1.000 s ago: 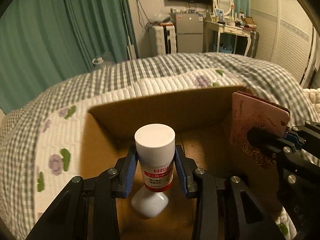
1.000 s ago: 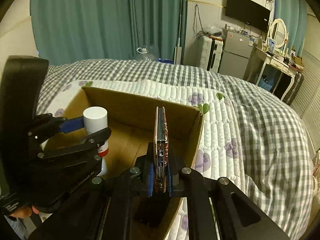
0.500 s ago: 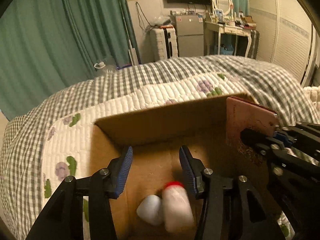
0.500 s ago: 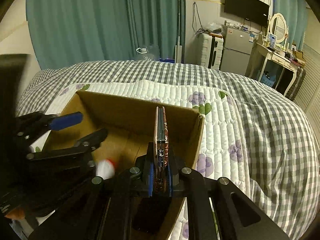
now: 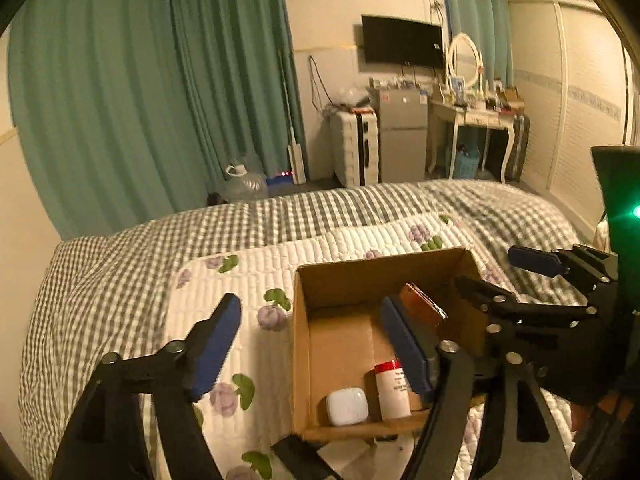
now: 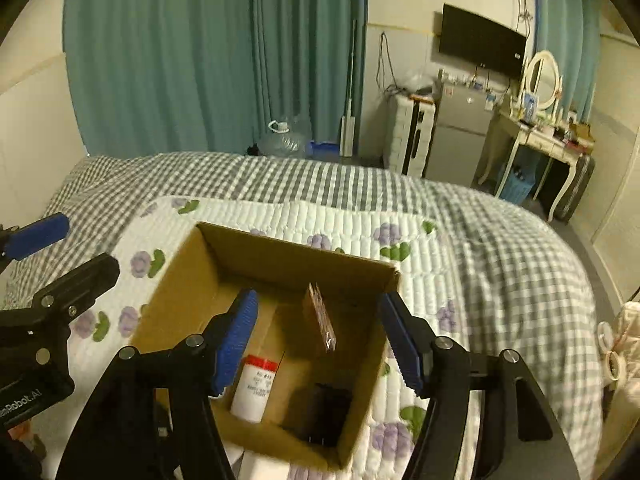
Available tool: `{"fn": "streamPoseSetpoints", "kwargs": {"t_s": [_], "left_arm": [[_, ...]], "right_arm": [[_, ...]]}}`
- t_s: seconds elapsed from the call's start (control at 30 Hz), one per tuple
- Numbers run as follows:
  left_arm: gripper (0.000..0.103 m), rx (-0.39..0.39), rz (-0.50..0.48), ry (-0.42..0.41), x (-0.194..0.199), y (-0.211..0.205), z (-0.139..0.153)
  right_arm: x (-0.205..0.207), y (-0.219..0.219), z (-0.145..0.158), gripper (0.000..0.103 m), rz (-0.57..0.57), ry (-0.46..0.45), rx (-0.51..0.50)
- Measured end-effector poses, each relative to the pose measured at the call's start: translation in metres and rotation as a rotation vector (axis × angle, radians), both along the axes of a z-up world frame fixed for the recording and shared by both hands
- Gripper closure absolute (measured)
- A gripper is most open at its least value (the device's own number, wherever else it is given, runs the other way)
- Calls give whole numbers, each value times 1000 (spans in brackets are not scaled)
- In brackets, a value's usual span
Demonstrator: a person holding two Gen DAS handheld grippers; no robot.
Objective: Organize rigid objects
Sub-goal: 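Lower the bottle and card case into the box and open both grippers, then grasp the white square charger with the right gripper while the left gripper grasps the black cylinder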
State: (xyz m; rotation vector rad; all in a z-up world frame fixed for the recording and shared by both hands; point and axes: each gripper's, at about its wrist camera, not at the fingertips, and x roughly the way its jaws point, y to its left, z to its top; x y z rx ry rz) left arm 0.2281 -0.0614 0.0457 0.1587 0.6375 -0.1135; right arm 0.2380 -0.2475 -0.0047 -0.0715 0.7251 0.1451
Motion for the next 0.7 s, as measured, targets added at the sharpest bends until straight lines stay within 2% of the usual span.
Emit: {"fn": "streamPoseSetpoints", "kwargs": {"t_s": [0.03, 0.2, 0.27, 0.37, 0.5, 0.7], "left_arm": [[20, -5, 0, -3, -5, 2, 2], [19, 6, 17, -12, -42, 16, 7], [18, 8, 23, -4, -55, 21, 5], [18, 1, 18, -6, -73, 27, 0], [17, 10, 39, 13, -91, 31, -17], [17, 15, 90, 83, -94, 34, -63]], "right_arm": [[-8, 1, 7, 38, 3, -9, -3], [-61, 8, 35, 20, 19, -62, -15], [-81, 11, 39, 13, 31, -64, -7], [-104, 16, 36, 9, 41, -57, -14], [-124, 23, 19, 8, 43, -37, -35], [-124, 26, -39, 8, 49, 80, -43]]}}
